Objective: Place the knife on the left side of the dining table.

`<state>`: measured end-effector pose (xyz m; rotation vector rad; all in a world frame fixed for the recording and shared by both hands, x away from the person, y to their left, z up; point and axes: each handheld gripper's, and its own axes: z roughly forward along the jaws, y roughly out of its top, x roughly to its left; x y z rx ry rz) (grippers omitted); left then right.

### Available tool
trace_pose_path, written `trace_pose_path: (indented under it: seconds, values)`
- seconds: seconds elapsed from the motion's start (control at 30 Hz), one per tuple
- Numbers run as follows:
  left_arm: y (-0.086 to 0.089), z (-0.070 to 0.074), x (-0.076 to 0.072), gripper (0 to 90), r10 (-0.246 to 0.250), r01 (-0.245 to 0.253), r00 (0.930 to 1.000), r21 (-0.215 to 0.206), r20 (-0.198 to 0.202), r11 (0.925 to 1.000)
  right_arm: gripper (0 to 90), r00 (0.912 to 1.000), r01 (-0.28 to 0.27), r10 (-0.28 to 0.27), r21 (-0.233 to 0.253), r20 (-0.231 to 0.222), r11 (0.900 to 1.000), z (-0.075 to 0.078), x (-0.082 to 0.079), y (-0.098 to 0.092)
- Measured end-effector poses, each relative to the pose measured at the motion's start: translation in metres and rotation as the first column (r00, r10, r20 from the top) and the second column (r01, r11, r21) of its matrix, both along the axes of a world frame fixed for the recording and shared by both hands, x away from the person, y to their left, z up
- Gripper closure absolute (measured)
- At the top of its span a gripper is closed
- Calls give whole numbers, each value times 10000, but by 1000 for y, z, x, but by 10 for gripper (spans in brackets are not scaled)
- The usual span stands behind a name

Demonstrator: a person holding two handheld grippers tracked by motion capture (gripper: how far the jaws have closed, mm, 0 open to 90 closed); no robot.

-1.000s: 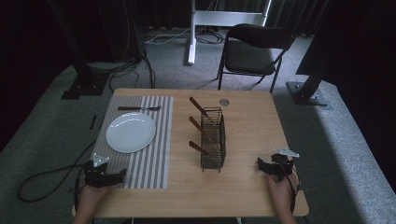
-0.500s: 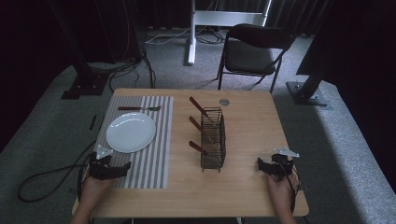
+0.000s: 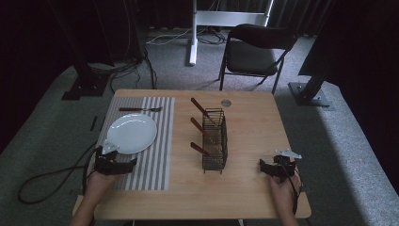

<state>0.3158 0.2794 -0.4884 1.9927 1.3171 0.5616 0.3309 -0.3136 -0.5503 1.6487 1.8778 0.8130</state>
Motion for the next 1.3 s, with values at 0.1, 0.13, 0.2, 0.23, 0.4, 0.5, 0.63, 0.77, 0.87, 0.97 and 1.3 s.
trace_pose_path:
  seconds: [0.1,0.13,0.2,0.23,0.4,0.5,0.63,0.77,0.87,0.97,1.3]
  values:
    - [-3,5,3,39,-80,81,9999,-68,102,9999,114,10000,-9,9,-8,-2,10000,0,0,0]
    - [-3,6,4,40,-138,139,9999,-55,84,9999,114,10000,-6,6,-5,-4,10000,0,0,0]
    - [-5,9,7,40,-186,187,9997,-64,133,9998,114,10000,-6,6,-4,8,10000,0,0,0]
    - [-6,11,8,40,-268,269,9995,-95,141,9996,114,10000,-7,7,-1,8,10000,0,0,0]
    - [-13,18,15,40,-530,532,9985,-119,169,9985,114,10000,-12,12,-11,12,10000,0,0,0]
    - [-18,21,21,40,-691,695,9973,-153,231,9975,115,10000,-10,10,-9,9,10000,0,0,0]
    - [-26,23,28,40,-817,822,9962,-160,284,9965,115,10000,-13,13,-13,11,10000,0,0,0]
    - [-33,26,35,40,-1005,1005,9946,13,256,9949,115,10000,-9,9,-7,9,10000,0,0,0]
    - [-38,32,39,40,-1114,1115,9932,-5,349,9938,115,10000,-11,11,-11,10,10000,0,0,0]
    - [-43,37,43,40,-1249,1253,9914,-86,401,9921,115,10000,-11,11,-7,10,10000,0,0,0]
    - [-60,47,59,40,-1623,1629,9858,-110,428,9866,115,10000,-11,11,-9,8,10000,0,0,0]
